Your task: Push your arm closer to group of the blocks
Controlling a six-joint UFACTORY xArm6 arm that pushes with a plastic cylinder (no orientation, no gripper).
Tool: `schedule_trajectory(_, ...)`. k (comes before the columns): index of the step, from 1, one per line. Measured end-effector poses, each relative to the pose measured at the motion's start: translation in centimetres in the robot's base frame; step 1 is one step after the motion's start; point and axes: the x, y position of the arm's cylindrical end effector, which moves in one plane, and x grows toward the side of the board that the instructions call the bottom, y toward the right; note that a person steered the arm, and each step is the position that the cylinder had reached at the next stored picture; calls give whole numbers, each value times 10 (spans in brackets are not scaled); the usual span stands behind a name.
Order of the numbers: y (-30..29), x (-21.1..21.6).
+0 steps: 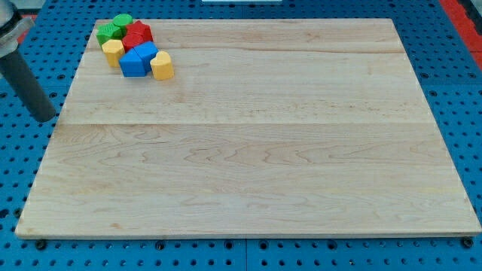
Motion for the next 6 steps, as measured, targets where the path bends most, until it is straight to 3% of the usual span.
schedule_trajectory(2,0,-1)
schedule_trajectory(4,0,-91)
schedule_trajectory(6,3,-129)
